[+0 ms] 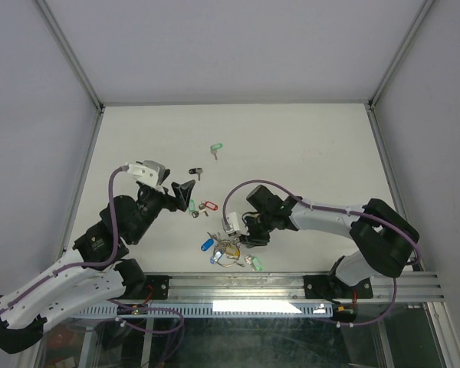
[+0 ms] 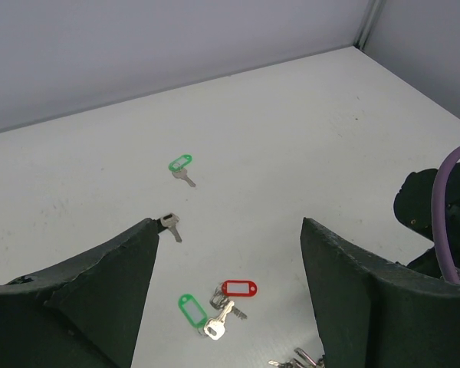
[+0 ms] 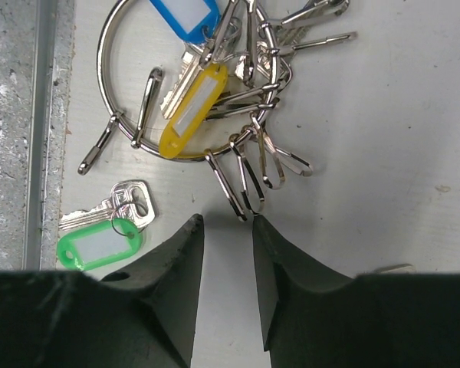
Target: Put the keys on the keyring
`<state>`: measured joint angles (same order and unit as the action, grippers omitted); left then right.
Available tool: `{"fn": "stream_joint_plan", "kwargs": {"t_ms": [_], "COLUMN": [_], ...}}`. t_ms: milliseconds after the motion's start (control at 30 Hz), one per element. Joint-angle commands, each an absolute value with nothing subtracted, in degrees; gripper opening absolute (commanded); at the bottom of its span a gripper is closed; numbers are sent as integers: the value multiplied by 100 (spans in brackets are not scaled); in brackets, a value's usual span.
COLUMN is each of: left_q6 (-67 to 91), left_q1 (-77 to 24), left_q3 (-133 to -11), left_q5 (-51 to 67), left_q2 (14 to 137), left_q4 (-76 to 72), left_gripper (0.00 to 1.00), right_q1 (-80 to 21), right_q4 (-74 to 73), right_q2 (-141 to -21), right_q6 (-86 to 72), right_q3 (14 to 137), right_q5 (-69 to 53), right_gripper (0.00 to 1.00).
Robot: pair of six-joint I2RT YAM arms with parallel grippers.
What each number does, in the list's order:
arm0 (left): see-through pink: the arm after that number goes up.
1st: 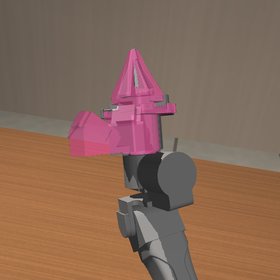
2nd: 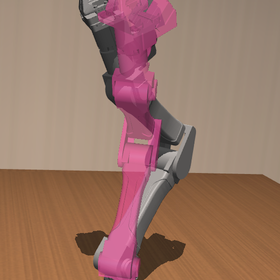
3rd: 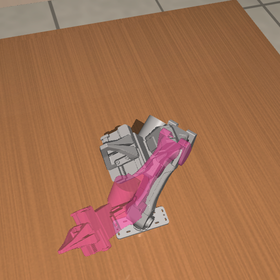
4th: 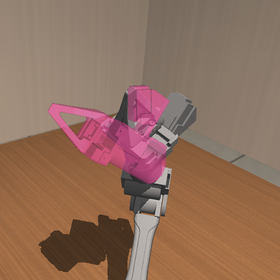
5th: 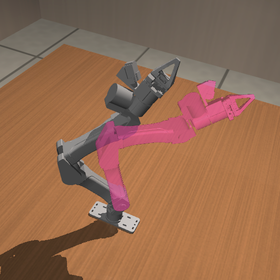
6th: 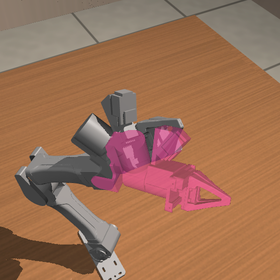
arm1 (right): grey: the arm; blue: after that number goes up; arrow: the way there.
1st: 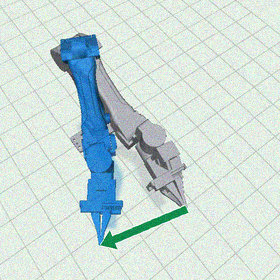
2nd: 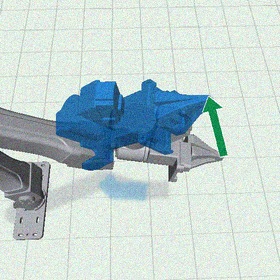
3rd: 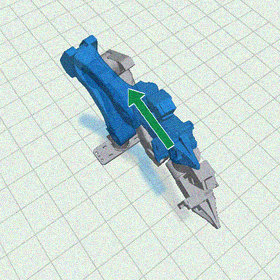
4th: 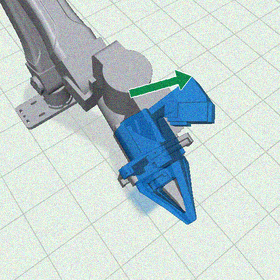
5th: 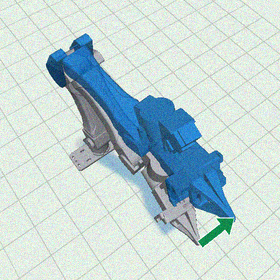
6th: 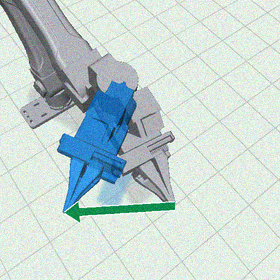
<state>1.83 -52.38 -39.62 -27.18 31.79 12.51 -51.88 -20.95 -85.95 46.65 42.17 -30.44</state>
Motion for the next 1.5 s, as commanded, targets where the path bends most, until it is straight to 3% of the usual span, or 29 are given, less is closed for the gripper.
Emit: {"fn": "stream_joint_plan", "kwargs": {"t_ms": [0, 400, 1000, 1300, 1467], "left_q6": [97, 76, 66, 88, 117], "left_q1": [-5160, -5159, -5160, -5159, -5160], "left_q3": [-4184, -4191, -4267, -4281, -4290], "left_q5": [-2822, -2813, -2901, -2917, -2910], "left_q2": [3225, 3211, 3063, 2988, 2964], "left_q4": [1175, 1169, 1357, 1367, 1355], "left_gripper": [73, 74, 74, 74, 73], "right_q1": [-5293, -5442, -5632, -5685, -5773], "right_q4": [-2153, -2171, -2524, -2280, -2325], "right_q2": [-8655, -8881, -8778, -8610, -8512], "right_q6": [4762, 4648, 4555, 4495, 4245], "right_q3": [4444, 4604, 4398, 4201, 4364], "right_q5": [-3156, -3016, -2548, -2264, -2243], "right_gripper": [34, 26, 25, 6, 0]}}
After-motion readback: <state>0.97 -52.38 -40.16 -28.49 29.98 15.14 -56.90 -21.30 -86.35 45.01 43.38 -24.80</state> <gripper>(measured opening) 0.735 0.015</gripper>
